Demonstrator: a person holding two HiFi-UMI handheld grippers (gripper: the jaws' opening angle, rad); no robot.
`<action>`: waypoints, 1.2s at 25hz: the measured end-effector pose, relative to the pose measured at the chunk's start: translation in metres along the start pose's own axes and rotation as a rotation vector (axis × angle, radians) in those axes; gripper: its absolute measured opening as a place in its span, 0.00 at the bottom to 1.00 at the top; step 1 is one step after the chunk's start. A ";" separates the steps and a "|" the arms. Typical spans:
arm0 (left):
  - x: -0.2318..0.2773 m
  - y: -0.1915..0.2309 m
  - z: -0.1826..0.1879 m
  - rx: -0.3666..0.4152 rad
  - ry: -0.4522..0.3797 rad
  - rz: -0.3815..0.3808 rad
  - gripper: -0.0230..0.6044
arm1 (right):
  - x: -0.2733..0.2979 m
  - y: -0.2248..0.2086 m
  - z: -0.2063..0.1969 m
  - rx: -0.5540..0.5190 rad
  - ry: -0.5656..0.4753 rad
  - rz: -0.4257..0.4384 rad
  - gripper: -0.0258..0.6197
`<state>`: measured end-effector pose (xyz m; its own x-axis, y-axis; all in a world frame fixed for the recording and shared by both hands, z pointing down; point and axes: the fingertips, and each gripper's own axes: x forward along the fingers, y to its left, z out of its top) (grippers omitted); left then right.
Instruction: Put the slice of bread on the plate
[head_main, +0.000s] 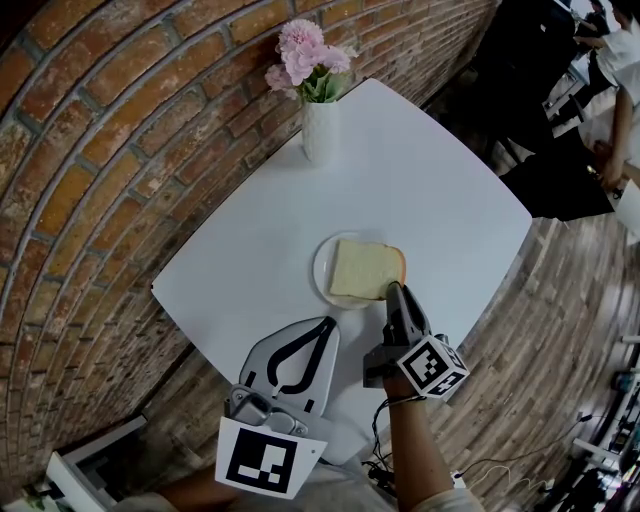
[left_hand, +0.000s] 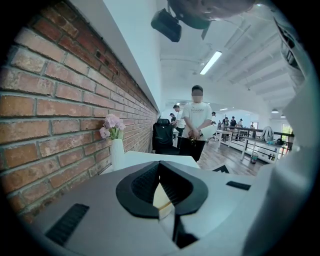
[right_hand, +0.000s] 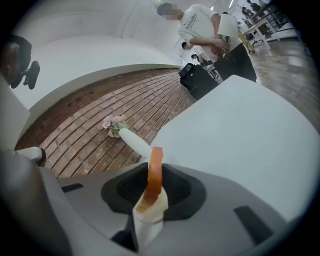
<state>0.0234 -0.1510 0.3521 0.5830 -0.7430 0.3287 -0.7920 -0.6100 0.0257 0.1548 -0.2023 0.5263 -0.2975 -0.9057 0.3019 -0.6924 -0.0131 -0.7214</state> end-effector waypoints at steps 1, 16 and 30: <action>0.000 0.000 0.000 -0.001 0.001 0.000 0.05 | 0.000 -0.001 -0.001 -0.003 0.004 -0.005 0.18; -0.003 -0.004 0.000 -0.006 -0.006 0.002 0.05 | 0.002 -0.019 -0.010 -0.145 0.059 -0.108 0.20; -0.004 -0.003 0.000 0.002 -0.007 0.000 0.05 | 0.005 -0.019 -0.009 -0.365 0.077 -0.198 0.24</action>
<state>0.0230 -0.1463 0.3507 0.5843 -0.7450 0.3220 -0.7916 -0.6105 0.0239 0.1608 -0.2025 0.5467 -0.1739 -0.8665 0.4679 -0.9245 -0.0200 -0.3806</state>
